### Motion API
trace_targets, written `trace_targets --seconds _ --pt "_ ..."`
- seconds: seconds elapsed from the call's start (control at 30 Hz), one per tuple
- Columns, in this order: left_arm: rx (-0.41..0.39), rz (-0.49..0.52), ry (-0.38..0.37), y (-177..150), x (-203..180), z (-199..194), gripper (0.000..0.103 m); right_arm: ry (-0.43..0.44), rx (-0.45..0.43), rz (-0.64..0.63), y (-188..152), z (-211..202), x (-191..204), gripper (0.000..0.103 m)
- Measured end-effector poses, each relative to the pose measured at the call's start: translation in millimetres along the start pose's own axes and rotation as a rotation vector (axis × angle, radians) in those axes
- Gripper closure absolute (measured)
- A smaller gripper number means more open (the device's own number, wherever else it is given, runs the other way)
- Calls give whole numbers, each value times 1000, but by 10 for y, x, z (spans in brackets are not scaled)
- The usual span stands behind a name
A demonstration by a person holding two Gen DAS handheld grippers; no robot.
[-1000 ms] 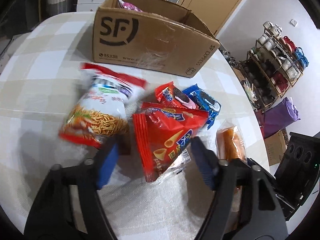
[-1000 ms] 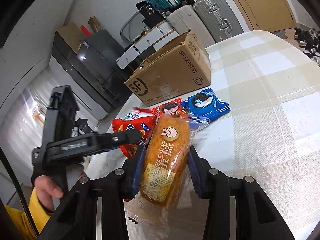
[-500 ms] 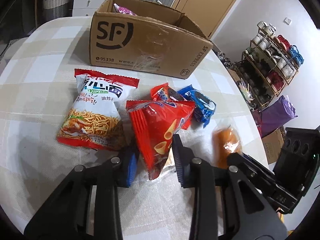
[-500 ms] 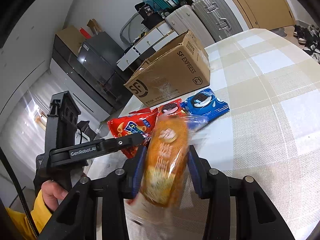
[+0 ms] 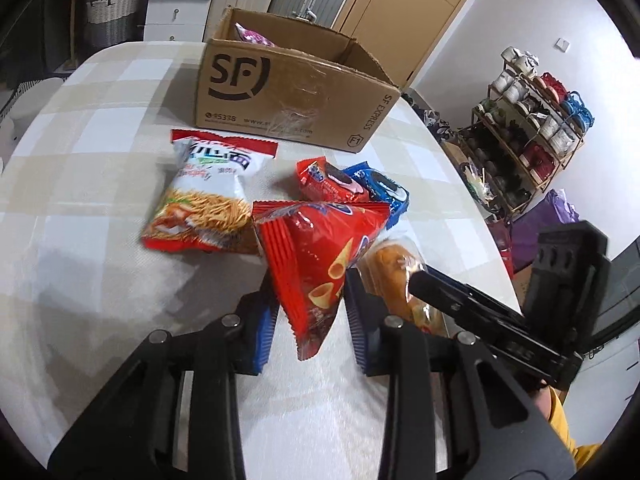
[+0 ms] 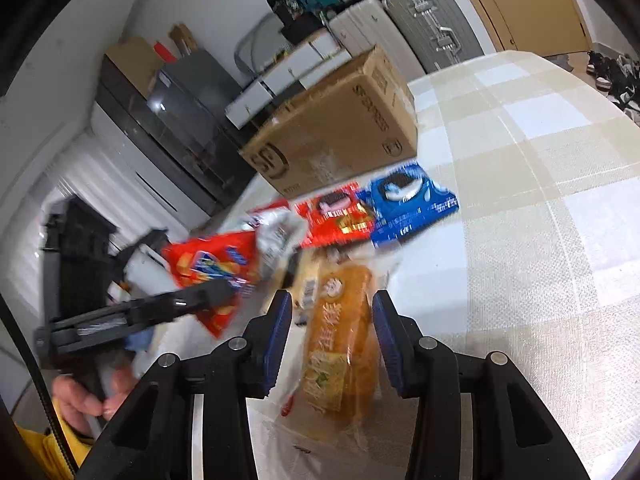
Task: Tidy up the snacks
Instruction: 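Lift both held snacks and carry them over the SF box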
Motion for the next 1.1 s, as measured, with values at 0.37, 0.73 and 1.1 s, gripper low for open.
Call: trace_targets --seconds 0.37,0.73,1.1 --pt "-55 -36 -25 -128 315 -526 75 -231 121 -314 -188 255 317 55" --pt "-137 -31 -25 -148 481 -986 74 -191 74 -216 -174 15 331 65" --pt "-236 28 -7 -134 343 -1602 74 -4 -52 -111 187 -450 852 65"
Point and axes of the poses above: each gripper's, at about its wrist camera, not at the fingertips, and z roughly the way its jaws point, x to its left, y to its top, the point moved 4 cm from there along z, roughly the way its jaws point, and after that the axes turned 10 degrees about -x, right-handed, at the moved point
